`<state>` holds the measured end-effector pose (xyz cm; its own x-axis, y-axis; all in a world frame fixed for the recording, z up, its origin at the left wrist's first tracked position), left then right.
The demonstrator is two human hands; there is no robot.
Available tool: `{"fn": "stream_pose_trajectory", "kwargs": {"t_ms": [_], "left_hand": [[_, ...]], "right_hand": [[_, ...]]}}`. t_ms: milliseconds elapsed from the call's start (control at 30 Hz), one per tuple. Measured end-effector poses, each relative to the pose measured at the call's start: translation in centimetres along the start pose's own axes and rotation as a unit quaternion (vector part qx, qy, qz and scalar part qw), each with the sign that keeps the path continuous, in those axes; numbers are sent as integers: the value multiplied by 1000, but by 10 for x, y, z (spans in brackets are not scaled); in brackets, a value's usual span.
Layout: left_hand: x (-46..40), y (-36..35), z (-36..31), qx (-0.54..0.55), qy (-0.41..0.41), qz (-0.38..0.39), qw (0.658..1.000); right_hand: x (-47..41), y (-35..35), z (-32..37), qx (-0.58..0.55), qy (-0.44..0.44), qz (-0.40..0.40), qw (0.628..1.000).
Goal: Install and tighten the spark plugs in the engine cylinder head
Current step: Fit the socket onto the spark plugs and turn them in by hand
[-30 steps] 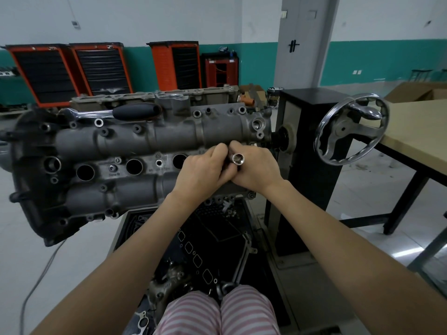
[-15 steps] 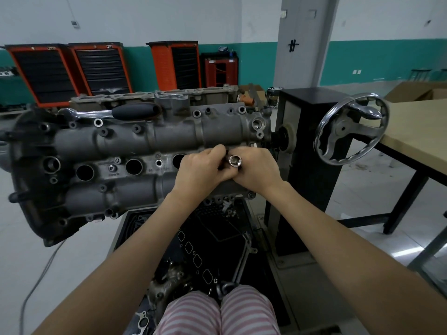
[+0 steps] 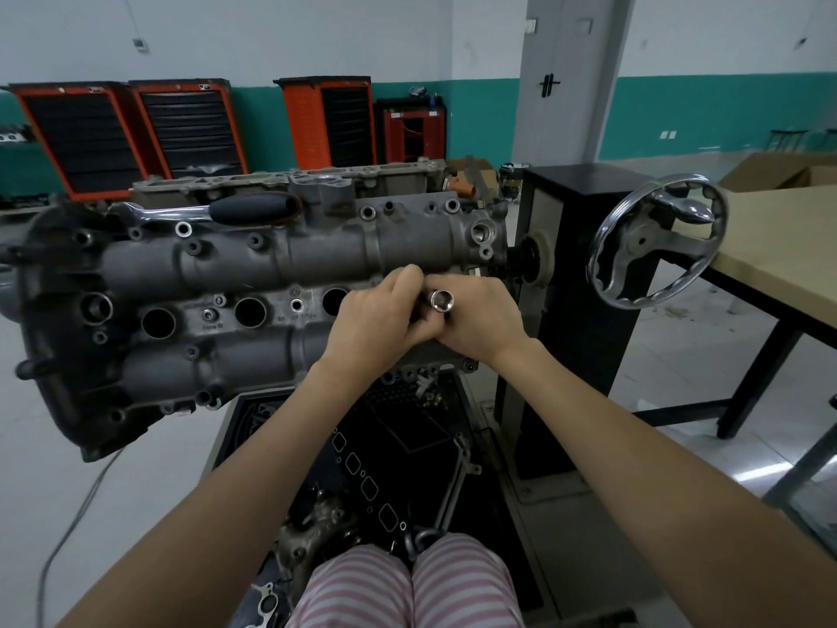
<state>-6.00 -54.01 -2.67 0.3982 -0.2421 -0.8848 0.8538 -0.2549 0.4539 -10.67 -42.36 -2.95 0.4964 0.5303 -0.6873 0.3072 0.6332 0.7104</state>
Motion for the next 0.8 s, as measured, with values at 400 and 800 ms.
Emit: {"fn": "stream_pose_trajectory", "kwargs": {"t_ms": [400,800], "left_hand": [[0,1,-1,3,-24,-11,1000],[1,1,0,3,-14,3,1000]], "right_hand": [[-1,0,1,14,-1,-4,1000],[0,-1,-1,18,-7,-7,1000]]}}
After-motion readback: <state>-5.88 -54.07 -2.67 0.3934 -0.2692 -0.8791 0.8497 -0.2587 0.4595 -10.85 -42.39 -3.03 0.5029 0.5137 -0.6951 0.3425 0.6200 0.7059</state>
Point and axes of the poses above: each hand's wrist, its own x-axis away from the middle knuckle, its own y-axis out of the back of the hand, z = x × y, the point moved 2 cm from there along -x, towards the middle knuckle, and after that the axes turned 6 degrees about -x, right-handed, at the moved point
